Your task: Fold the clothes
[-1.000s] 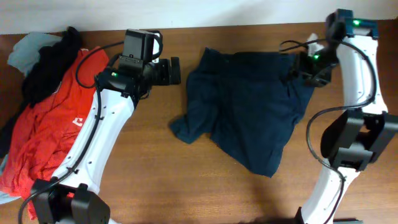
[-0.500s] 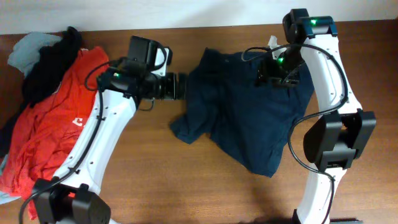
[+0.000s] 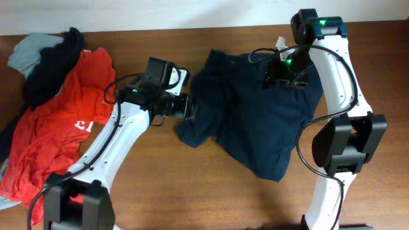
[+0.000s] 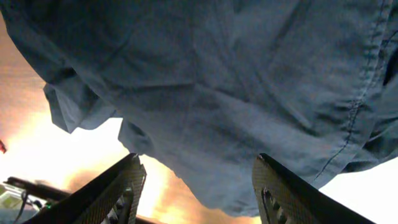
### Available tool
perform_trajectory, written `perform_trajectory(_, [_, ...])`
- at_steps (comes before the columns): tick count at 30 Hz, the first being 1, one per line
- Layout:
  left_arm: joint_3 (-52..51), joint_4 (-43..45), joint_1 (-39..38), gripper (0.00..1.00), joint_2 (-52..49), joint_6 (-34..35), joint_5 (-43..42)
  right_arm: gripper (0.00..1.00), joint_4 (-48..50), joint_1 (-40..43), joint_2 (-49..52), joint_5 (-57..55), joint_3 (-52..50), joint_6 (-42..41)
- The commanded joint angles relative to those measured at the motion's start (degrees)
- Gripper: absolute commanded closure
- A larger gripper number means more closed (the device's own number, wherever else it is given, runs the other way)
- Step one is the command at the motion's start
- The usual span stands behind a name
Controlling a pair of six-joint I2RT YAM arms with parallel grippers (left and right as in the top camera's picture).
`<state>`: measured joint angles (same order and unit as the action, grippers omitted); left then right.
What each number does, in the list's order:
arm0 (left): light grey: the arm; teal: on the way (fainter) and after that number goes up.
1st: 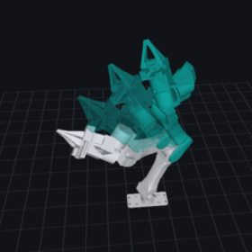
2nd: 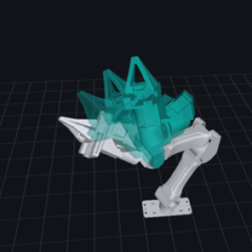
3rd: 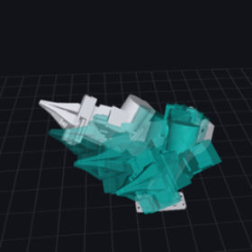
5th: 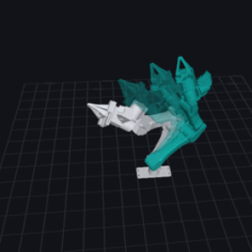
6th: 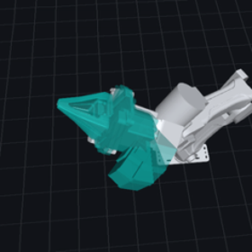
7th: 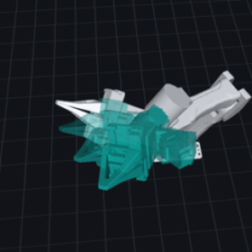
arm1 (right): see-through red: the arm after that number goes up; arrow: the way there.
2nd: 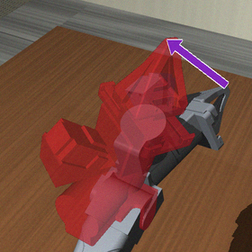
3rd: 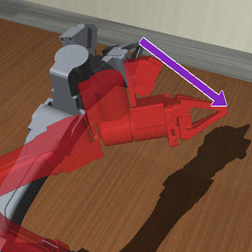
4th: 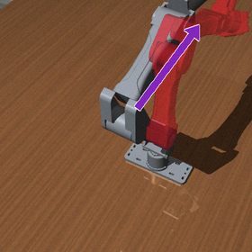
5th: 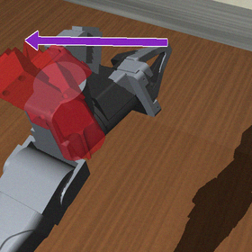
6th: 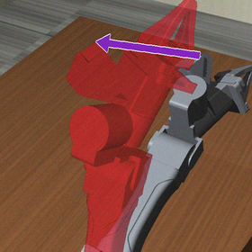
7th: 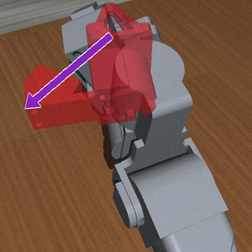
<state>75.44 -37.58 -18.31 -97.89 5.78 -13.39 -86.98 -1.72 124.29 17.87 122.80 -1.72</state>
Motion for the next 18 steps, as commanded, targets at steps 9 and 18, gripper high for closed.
perform_trajectory(9, [-2.21, 10.49, 1.97, 0.07, -14.69, -6.12, -12.39, 0.39, -0.02, -1.33, -1.57, -0.07, 1.22, -0.17])
perform_trajectory(18, [-2.21, 12.87, 1.97, 0.18, -17.57, -9.38, -18.93, 0.39, 0.35, -1.33, -1.57, -0.07, 1.22, -0.2])
